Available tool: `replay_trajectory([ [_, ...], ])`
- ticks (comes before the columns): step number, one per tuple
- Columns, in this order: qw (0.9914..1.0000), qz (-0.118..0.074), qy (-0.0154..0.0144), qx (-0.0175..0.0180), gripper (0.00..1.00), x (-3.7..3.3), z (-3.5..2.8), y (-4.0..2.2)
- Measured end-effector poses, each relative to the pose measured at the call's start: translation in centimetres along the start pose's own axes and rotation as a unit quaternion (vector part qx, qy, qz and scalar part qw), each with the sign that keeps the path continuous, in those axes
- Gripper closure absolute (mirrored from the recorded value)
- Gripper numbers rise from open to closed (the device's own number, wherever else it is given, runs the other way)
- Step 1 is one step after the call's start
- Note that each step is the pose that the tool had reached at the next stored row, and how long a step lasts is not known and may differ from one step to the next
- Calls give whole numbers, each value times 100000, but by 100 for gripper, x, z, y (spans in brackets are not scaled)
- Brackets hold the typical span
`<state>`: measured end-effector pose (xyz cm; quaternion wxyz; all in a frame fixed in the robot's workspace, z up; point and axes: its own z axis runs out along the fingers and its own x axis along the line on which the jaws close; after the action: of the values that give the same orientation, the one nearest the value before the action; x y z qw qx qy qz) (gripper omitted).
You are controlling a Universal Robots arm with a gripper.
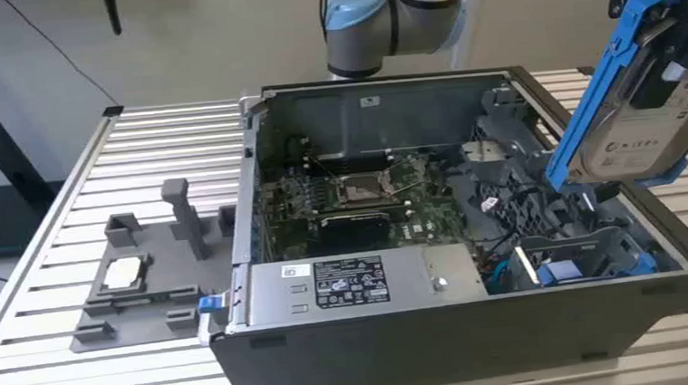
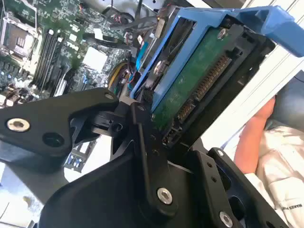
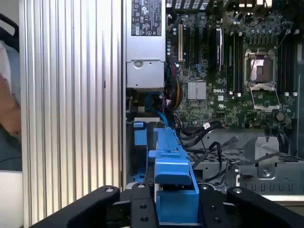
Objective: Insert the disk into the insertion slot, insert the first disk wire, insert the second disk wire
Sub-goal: 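Insert the disk into the insertion slot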
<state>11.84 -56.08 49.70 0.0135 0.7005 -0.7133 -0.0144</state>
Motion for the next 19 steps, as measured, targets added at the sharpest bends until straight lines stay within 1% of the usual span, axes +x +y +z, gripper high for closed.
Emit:
replay_trajectory([
  [3, 100000, -3, -49, -1, 67, 0, 0, 0],
  [8, 100000, -4, -51, -3, 67, 0, 9, 0],
  [19, 100000, -2, -53, -2, 67, 27, 108, -5],
])
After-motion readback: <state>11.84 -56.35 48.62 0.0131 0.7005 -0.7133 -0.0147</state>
